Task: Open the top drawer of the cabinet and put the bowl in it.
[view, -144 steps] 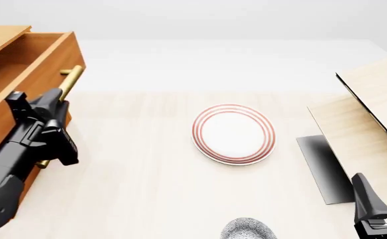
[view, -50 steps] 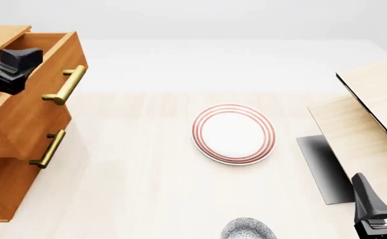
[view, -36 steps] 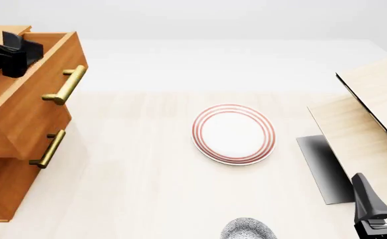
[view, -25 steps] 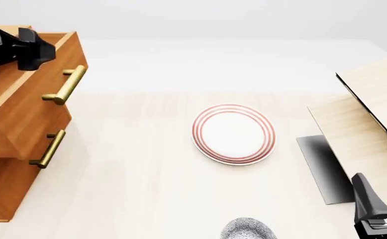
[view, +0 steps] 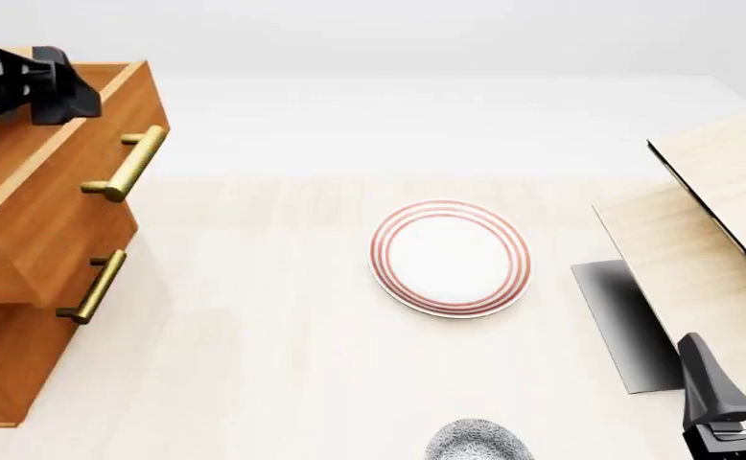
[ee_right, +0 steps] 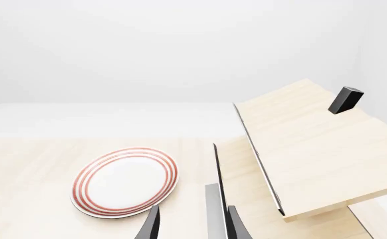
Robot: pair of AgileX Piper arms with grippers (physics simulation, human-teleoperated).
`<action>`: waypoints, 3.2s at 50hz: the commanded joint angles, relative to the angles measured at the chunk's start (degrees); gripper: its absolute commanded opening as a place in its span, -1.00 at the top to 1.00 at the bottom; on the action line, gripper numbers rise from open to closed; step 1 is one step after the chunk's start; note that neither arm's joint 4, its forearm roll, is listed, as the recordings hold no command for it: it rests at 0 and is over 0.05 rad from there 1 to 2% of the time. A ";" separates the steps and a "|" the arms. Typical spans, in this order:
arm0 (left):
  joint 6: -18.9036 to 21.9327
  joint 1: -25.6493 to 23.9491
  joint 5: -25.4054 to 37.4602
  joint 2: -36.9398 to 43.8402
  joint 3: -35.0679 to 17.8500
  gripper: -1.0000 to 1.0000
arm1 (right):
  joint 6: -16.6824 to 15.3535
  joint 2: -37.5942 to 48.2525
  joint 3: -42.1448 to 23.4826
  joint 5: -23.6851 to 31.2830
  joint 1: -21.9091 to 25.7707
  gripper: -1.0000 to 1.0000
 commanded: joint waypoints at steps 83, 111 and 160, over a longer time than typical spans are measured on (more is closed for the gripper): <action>-0.19 -1.25 -2.81 8.40 3.09 -1.00 | -0.01 -0.04 0.00 0.03 -0.01 -1.00; 0.53 -7.81 -1.77 10.90 1.05 -1.00 | 0.00 -0.04 0.00 0.03 0.01 -1.00; 0.89 -17.50 -0.94 13.73 -2.13 -1.00 | -0.02 -0.04 0.00 0.03 0.02 -1.00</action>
